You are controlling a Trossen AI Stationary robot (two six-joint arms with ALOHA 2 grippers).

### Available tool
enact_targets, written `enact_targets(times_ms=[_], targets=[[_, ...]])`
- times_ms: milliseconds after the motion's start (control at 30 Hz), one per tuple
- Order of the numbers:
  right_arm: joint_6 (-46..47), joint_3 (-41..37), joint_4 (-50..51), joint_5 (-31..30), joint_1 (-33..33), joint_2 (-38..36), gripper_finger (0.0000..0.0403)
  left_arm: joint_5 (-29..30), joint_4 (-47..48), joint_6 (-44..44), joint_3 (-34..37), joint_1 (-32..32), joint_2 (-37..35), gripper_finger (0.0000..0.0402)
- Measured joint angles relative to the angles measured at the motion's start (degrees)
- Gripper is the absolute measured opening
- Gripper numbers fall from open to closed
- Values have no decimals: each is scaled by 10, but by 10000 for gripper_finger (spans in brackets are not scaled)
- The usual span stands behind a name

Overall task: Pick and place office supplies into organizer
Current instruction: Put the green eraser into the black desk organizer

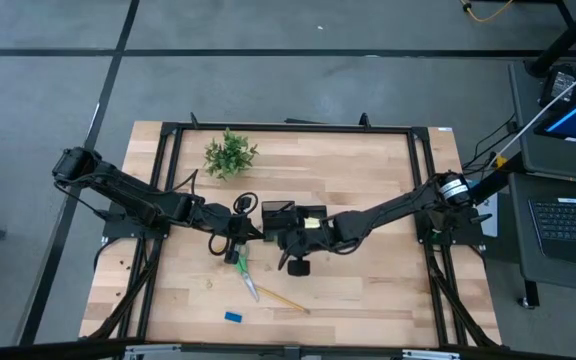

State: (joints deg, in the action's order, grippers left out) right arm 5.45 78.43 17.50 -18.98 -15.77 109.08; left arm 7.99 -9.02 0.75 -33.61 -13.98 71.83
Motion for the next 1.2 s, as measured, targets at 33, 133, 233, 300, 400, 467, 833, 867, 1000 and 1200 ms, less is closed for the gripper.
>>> enact_targets(times_ms=[33, 133, 233, 300, 400, 467, 833, 867, 1000, 1200], targets=[[-2, 0, 0, 0, 1, 0, 83, 0, 0, 0, 0, 0, 0, 4], [-12, -1, 0, 0, 2, 0, 83, 0, 0, 0, 0, 0, 0, 2], [-14, -1, -3, 0, 2, 0, 83, 0, 0, 0, 0, 0, 0, 2], [-15, -1, -3, 0, 2, 1, 83, 0, 0, 0, 0, 0, 0, 3], [-14, -2, -3, -2, 2, 7, 83, 0, 0, 0, 0, 0, 0, 2], [-15, -1, -10, -5, 2, 18, 83, 0, 0, 0, 0, 0, 0, 1], [-16, -1, 0, -74, 5, 44, 83, 0, 0, 0, 0, 0, 0, 2], [-16, -1, 0, -76, 6, 44, 83, 0, 0, 0, 0, 0, 0, 3], [-14, -1, 1, -77, 11, 49, 83, 0, -1, 0, 0, 0, 0, 2], [-14, -1, -8, -77, 12, 65, 83, 0, 1, 0, 0, 0, 0, 4]])
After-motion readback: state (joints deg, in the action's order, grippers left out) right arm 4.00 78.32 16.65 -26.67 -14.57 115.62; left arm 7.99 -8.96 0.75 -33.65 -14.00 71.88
